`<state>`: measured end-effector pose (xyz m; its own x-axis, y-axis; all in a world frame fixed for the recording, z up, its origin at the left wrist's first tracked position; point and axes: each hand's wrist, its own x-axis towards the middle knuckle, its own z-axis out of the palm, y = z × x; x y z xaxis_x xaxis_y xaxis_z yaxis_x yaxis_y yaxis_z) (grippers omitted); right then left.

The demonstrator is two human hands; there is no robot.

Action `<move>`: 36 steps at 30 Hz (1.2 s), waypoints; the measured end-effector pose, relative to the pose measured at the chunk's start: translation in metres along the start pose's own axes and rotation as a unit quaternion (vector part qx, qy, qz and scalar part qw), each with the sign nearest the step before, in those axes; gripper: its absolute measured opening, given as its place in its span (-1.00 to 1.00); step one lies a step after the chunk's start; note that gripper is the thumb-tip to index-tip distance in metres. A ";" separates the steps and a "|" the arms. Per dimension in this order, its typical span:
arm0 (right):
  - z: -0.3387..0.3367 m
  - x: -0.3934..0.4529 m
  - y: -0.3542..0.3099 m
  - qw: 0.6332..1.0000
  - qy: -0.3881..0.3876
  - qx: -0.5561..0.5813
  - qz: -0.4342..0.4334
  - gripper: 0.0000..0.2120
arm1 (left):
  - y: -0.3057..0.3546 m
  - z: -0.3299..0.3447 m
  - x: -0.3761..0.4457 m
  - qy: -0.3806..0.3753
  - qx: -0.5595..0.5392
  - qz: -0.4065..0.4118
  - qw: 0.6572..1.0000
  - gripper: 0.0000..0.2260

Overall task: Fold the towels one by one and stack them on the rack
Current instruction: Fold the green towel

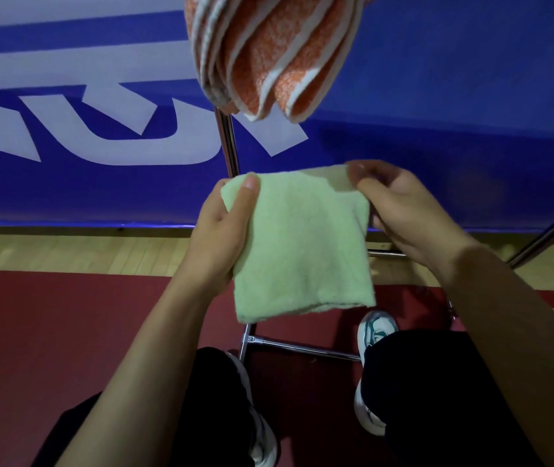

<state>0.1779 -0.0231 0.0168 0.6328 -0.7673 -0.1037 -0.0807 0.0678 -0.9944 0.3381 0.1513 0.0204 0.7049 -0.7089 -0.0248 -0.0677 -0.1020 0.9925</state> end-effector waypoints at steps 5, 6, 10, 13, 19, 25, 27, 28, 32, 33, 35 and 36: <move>0.012 0.003 0.023 0.957 -0.135 0.002 0.256 -0.14 | 0.007 -0.005 0.003 0.051 0.045 -0.039 0.997 -0.59; 0.018 0.000 0.027 0.945 -0.168 0.015 0.279 -0.11 | 0.009 -0.007 0.003 0.056 0.043 -0.048 0.996 -0.59; 0.035 -0.011 0.026 0.949 -0.171 0.106 0.244 -0.49 | 0.011 -0.015 0.004 0.048 0.003 -0.092 0.995 -0.62; 0.038 -0.014 0.021 0.950 -0.159 0.153 0.223 -0.60 | 0.009 -0.022 0.004 0.024 -0.069 -0.147 0.986 -0.68; 0.038 -0.009 0.025 0.978 -0.072 0.154 0.117 -0.66 | -0.002 -0.027 0.011 -0.041 -0.146 -0.259 0.954 -0.63; 0.026 -0.004 0.020 0.984 0.024 0.148 0.101 -0.74 | -0.015 0.004 -0.002 -0.119 -0.044 -0.235 0.964 -0.41; 0.019 -0.004 0.018 0.980 0.038 0.166 0.106 -0.72 | -0.013 0.002 -0.004 -0.086 -0.078 -0.197 0.973 -0.42; 0.018 -0.006 0.018 0.978 0.031 0.169 0.118 -0.68 | -0.011 0.001 -0.004 -0.069 -0.100 -0.178 0.976 -0.46; 0.026 -0.017 0.031 0.965 -0.071 0.108 0.227 -0.34 | -0.008 -0.003 -0.002 -0.027 -0.125 -0.141 0.982 -0.65; 0.029 -0.019 0.034 0.958 -0.080 0.110 0.253 -0.22 | -0.009 -0.004 -0.001 -0.022 -0.110 -0.140 0.984 -0.69; 0.029 -0.022 0.033 0.950 -0.080 0.120 0.275 -0.21 | -0.010 -0.005 0.000 -0.029 -0.080 -0.149 0.985 -0.76; 0.028 -0.022 0.030 0.950 -0.086 0.124 0.272 -0.31 | -0.012 -0.005 0.000 -0.038 -0.063 -0.153 0.985 -0.78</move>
<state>0.1828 0.0135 -0.0108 0.6670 -0.4615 -0.5850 -0.2623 0.5894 -0.7641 0.3428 0.1561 0.0093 0.6231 -0.7096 -0.3290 0.2317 -0.2343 0.9442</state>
